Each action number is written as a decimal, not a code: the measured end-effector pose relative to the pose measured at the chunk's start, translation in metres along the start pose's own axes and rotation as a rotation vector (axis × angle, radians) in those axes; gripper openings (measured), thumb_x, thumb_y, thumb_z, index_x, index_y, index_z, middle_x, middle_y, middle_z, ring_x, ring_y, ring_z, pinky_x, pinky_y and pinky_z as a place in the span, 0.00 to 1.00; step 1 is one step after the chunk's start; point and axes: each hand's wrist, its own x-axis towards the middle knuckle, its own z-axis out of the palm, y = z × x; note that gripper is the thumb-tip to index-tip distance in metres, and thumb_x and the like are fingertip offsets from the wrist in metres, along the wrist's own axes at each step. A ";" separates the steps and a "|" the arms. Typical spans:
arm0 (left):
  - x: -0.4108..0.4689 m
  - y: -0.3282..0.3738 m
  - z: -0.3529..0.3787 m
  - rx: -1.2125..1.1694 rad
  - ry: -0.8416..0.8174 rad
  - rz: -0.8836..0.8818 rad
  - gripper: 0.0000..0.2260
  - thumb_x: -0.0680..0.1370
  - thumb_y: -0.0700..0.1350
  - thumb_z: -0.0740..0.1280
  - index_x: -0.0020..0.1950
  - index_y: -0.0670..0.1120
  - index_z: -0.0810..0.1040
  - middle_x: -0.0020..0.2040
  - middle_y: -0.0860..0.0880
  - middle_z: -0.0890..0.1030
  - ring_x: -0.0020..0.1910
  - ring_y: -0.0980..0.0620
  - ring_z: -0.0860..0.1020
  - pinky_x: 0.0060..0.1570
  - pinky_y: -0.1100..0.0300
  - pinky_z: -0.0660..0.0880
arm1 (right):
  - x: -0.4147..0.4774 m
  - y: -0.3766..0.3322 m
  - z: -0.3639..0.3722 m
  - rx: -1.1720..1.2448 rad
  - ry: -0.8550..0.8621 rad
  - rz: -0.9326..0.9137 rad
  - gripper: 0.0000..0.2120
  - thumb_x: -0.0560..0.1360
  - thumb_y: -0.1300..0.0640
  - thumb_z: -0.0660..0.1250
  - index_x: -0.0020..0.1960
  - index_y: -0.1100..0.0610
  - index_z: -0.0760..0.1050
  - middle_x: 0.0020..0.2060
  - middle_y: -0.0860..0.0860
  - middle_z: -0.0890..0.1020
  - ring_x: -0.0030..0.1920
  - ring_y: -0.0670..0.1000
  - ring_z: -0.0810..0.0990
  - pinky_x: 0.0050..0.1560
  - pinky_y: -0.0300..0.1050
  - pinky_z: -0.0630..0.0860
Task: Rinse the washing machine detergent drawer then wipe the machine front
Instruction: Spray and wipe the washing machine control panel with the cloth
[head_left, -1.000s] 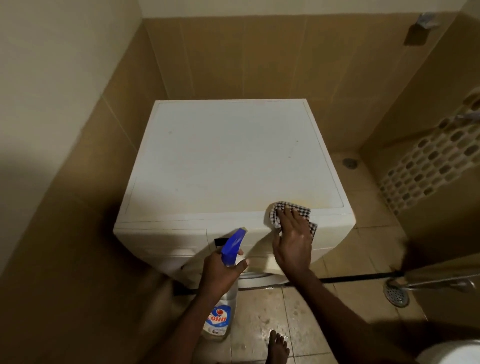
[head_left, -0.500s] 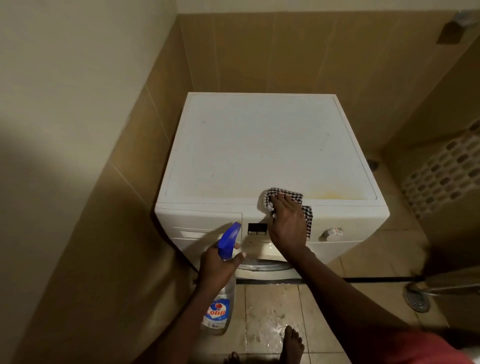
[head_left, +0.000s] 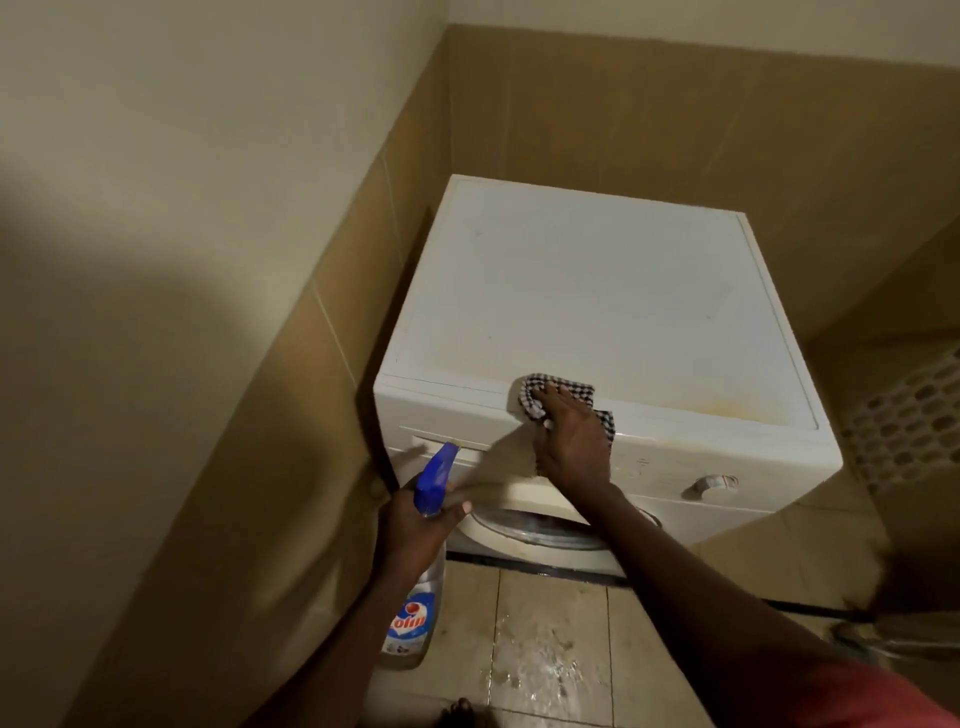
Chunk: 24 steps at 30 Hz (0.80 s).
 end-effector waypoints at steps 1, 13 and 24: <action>0.000 -0.002 -0.005 0.003 0.021 -0.004 0.17 0.71 0.41 0.77 0.55 0.37 0.78 0.39 0.50 0.78 0.47 0.40 0.81 0.50 0.50 0.77 | 0.003 0.004 -0.005 -0.001 -0.014 0.014 0.25 0.65 0.58 0.60 0.61 0.57 0.79 0.58 0.56 0.82 0.58 0.58 0.80 0.57 0.48 0.75; 0.015 -0.002 -0.023 0.004 0.270 0.101 0.15 0.69 0.44 0.78 0.50 0.45 0.77 0.42 0.47 0.80 0.41 0.48 0.79 0.48 0.54 0.76 | 0.003 0.036 0.003 -0.107 0.176 -0.209 0.19 0.71 0.56 0.60 0.58 0.60 0.78 0.55 0.56 0.82 0.56 0.58 0.78 0.58 0.51 0.72; 0.038 -0.021 0.043 -0.026 0.030 0.317 0.15 0.70 0.45 0.78 0.51 0.51 0.76 0.41 0.59 0.78 0.42 0.59 0.78 0.39 0.72 0.71 | 0.006 0.041 0.030 -0.152 0.539 -0.189 0.17 0.68 0.56 0.60 0.53 0.55 0.80 0.45 0.54 0.84 0.45 0.59 0.80 0.44 0.48 0.71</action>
